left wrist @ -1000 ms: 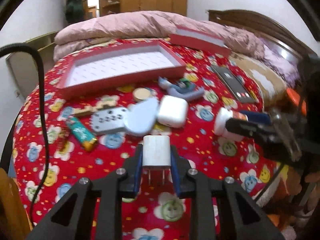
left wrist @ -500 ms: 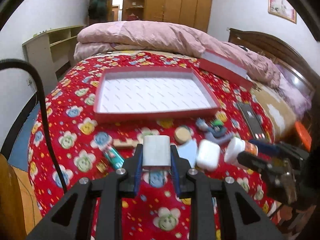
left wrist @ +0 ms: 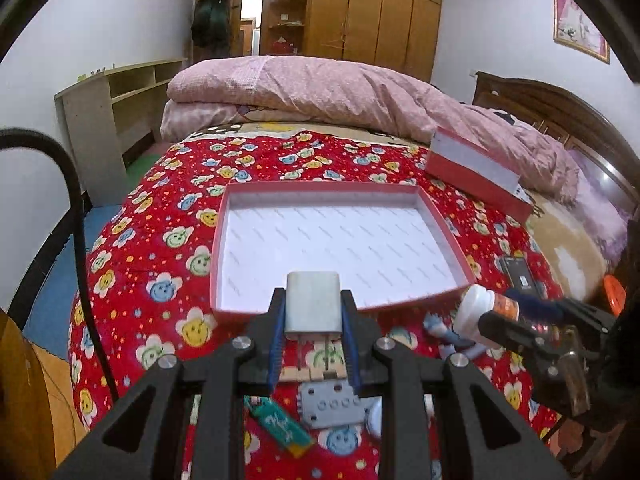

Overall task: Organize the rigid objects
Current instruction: 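Carry the charger with the left gripper while the right gripper carries the jar over the tray, then open the left gripper to drop the charger while the right gripper releases the jar in the tray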

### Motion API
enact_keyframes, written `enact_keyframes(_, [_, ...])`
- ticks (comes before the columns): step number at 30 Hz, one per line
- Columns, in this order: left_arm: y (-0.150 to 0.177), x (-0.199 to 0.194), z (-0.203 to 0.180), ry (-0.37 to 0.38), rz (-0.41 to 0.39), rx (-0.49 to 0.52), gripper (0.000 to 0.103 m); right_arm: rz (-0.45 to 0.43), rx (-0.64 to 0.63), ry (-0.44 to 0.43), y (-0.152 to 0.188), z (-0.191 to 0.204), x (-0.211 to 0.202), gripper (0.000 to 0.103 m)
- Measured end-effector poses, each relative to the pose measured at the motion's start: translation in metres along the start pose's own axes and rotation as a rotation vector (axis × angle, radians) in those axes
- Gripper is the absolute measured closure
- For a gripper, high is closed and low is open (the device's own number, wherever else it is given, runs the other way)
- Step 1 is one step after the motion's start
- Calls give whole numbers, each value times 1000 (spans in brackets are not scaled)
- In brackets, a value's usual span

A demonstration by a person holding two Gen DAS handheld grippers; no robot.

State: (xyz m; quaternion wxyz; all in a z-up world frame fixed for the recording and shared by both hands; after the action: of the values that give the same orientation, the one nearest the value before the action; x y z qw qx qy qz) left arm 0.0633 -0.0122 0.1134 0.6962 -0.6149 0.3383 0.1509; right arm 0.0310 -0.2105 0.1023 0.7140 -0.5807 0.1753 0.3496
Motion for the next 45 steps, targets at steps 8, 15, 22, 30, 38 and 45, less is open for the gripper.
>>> enact_keyframes(8, [-26, 29, 2, -26, 17, 30, 77, 19, 38, 17, -32, -11, 27, 55])
enact_keyframes(15, [-43, 64, 2, -28, 57, 43, 77, 45, 47, 31, -53, -17, 58, 55])
enact_keyframes(22, [-53, 103, 11, -16, 107, 14, 77, 58, 64, 30, -71, -26, 88, 55])
enact_keyframes(30, [-58, 145, 15, -13, 159, -8, 77, 75, 79, 24, -86, -37, 120, 55])
enact_keyframes(38, [-55, 172, 14, -13, 190, -10, 77, 81, 79, 29, -87, -47, 142, 55])
enact_keyframes(45, [-54, 174, 15, -22, 158, -8, 77, 100, 88, 16, -82, -48, 152, 54])
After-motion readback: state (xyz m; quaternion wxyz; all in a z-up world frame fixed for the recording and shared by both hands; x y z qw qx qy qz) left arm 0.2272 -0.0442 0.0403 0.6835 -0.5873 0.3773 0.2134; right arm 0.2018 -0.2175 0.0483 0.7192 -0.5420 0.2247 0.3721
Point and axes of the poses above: each gripper's, at about its wrist camera, not at the fingertips, and x roughly the way its jaws point, z to its left, y to its underside, the point moved 1 cm from there along x, roughly the way its jaws point, and after that the axes turned 7 degrees about x, right-handed, at the moved point
